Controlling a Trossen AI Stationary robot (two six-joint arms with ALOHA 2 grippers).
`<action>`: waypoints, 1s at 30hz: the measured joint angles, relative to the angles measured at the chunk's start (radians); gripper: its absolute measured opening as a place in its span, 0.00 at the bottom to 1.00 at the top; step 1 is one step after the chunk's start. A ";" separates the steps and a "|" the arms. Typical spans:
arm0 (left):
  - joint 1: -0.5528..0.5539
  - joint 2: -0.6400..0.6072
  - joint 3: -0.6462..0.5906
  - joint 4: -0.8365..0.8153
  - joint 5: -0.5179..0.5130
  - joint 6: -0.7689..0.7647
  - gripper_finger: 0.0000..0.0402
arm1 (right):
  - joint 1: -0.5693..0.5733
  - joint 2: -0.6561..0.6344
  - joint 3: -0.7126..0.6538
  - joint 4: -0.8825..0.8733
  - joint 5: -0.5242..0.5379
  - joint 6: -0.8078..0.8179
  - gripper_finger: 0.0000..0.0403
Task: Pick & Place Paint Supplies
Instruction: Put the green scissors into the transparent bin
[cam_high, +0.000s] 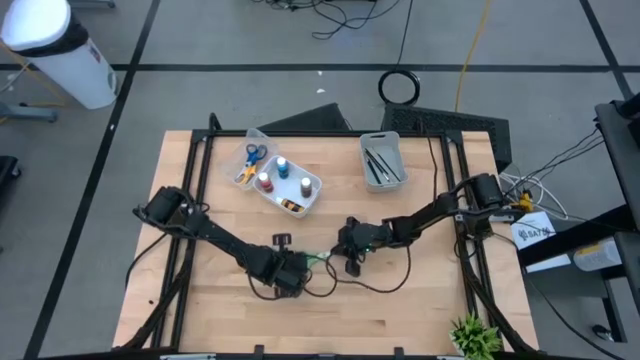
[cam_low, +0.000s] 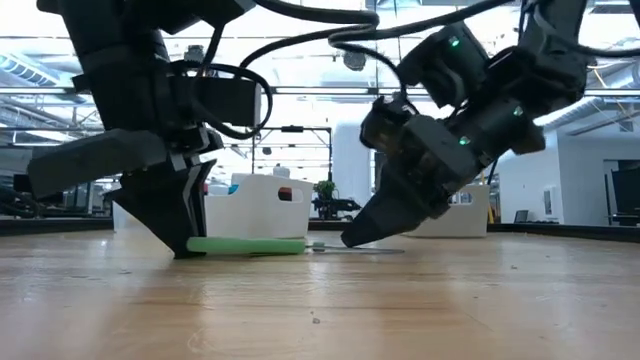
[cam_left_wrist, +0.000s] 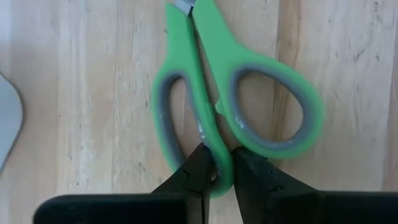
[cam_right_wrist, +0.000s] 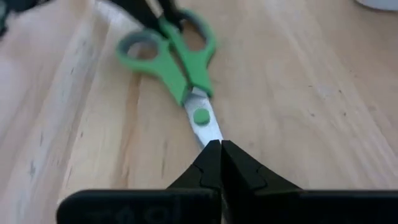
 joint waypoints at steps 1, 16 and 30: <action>-0.008 -0.006 0.001 -0.003 -0.013 0.000 0.13 | 0.007 -0.010 -0.001 0.011 0.000 -0.017 0.00; -0.115 -0.380 0.005 -0.253 -0.304 -0.136 0.11 | 0.205 -0.432 -0.003 -0.034 0.010 -0.231 0.00; 0.182 -0.724 0.004 -0.773 -0.482 -0.459 0.11 | 0.273 -0.504 -0.004 -0.116 0.117 -0.277 0.00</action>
